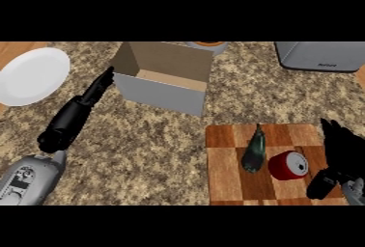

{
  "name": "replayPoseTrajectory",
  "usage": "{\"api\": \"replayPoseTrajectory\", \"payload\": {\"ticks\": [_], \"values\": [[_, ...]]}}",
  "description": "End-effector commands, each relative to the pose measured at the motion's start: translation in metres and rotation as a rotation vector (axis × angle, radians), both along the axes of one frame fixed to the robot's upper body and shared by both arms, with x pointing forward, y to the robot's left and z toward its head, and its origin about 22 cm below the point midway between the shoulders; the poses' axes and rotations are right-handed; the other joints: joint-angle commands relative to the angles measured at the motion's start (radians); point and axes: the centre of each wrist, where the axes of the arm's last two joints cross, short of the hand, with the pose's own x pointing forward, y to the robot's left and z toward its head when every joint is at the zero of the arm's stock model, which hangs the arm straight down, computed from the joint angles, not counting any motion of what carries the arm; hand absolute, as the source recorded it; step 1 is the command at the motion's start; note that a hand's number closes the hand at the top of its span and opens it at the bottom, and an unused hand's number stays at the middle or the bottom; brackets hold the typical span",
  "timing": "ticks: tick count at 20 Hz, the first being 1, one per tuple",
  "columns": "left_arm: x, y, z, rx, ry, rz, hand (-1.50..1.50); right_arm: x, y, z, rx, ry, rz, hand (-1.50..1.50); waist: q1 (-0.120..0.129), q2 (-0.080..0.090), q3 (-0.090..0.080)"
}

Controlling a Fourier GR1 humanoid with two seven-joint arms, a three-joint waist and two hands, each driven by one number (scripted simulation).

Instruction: Pick the can from the cutting board and place it in the cardboard box

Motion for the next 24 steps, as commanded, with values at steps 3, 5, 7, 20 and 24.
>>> {"api": "replayPoseTrajectory", "payload": {"ticks": [3, 5, 7, 20, 24], "values": [[-0.004, 0.013, -0.002, 0.005, 0.009, 0.022, 0.00, 0.022, 0.025, -0.020, -0.123, 0.081, -0.181, -1.50, -0.016, -0.009, 0.002], [0.001, 0.015, 0.005, -0.013, 0.019, 0.020, 0.00, 0.024, 0.034, -0.026, -0.130, 0.087, -0.168, -1.50, -0.033, -0.011, 0.003], [-0.001, 0.027, -0.001, -0.004, 0.027, 0.034, 0.00, 0.027, 0.046, -0.027, -0.089, 0.074, -0.158, -1.50, -0.046, -0.013, 0.003], [-0.009, 0.016, -0.014, -0.020, 0.033, 0.061, 0.00, 0.047, 0.068, -0.055, -0.148, 0.117, -0.201, -1.50, -0.063, -0.013, 0.005], [-0.018, 0.020, -0.007, -0.006, 0.027, 0.052, 0.00, 0.045, 0.079, -0.059, -0.108, 0.110, -0.211, -1.50, -0.057, -0.017, 0.006]]}}
